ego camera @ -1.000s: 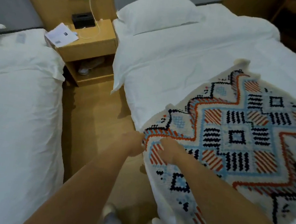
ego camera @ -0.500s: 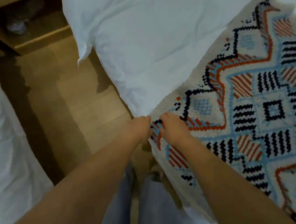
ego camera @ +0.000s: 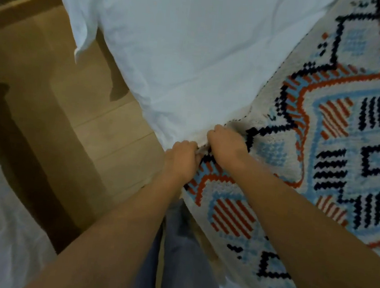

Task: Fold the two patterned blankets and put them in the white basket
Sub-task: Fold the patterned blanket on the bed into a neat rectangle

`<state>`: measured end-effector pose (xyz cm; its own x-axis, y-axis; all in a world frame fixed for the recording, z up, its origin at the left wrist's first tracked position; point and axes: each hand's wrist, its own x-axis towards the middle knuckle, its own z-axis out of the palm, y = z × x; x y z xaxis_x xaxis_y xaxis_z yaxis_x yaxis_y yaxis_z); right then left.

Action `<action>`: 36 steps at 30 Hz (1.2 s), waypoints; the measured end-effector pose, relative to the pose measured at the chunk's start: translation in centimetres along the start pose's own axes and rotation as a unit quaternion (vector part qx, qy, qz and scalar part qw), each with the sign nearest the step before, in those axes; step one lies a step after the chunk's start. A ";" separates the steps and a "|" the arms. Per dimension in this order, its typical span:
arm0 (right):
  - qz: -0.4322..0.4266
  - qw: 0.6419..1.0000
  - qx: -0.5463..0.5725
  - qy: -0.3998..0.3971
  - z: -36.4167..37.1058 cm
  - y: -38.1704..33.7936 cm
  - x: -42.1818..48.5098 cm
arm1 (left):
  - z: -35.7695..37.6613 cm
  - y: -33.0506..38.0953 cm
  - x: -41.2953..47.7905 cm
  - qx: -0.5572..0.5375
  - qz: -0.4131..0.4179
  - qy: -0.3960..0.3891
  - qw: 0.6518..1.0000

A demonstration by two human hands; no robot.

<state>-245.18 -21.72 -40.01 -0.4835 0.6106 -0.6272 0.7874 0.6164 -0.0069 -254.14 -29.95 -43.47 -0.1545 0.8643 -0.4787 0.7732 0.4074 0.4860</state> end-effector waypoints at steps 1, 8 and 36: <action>0.004 1.000 0.013 0.020 -0.9 0.7 0.4 | -0.9 0.5 0.7 0.000 0.007 0.024 1.000; 0.089 0.967 0.090 0.223 -9.8 8.4 4.9 | -8.7 6.8 9.1 0.017 0.080 0.134 0.988; 0.118 0.959 0.156 0.207 -3.9 11.8 9.4 | -8.3 3.7 14.6 0.260 0.155 0.152 0.941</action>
<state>-241.92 -6.75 -42.95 -0.3368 0.8997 -0.2777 0.9386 0.2971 -0.1755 -258.59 -13.37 -42.60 0.0198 0.9945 -0.1027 0.9942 -0.0088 0.1069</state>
